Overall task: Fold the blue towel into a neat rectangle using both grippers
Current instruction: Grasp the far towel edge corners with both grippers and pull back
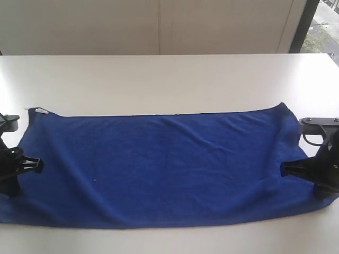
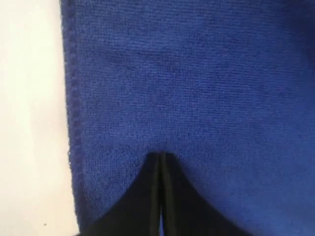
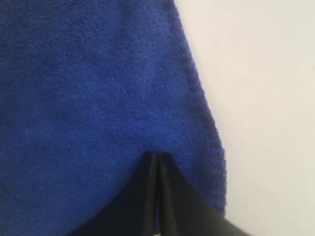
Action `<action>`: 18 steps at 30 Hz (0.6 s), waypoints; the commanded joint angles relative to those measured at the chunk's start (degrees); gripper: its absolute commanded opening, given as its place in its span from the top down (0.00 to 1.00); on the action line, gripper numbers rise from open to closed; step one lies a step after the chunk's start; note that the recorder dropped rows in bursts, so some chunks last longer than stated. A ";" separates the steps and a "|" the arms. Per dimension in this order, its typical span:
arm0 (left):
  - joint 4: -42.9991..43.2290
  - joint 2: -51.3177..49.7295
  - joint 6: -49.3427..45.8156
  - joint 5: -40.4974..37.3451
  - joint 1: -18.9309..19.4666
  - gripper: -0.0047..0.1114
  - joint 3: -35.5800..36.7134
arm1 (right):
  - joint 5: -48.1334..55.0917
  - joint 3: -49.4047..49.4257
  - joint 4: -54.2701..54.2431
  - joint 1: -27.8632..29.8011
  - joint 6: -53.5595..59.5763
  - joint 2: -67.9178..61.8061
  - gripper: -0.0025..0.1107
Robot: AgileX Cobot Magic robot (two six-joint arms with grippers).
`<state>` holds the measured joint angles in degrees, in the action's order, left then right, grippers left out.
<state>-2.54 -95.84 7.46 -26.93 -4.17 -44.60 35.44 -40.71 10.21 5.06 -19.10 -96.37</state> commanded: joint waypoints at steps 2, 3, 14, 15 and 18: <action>2.85 -0.75 1.76 -6.84 0.08 0.96 1.33 | 3.75 2.00 2.48 0.06 -2.32 -1.19 0.98; 2.85 -0.75 1.86 -7.36 0.08 0.96 1.33 | 4.17 2.00 2.48 0.06 -2.82 -1.19 0.98; 2.85 -0.75 1.75 -7.88 0.08 0.96 1.33 | 11.13 2.00 2.48 0.06 -3.62 -1.19 0.98; 2.95 -0.75 1.75 -7.88 0.08 0.96 1.33 | 11.55 2.00 2.48 0.06 -3.62 -1.19 0.98; 2.93 -0.75 1.75 -7.77 0.08 0.96 1.33 | 11.76 2.00 2.48 0.06 -3.62 -0.18 0.98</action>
<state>-0.43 -95.77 8.89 -31.24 -4.17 -44.60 43.60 -40.34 12.77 5.06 -22.51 -96.13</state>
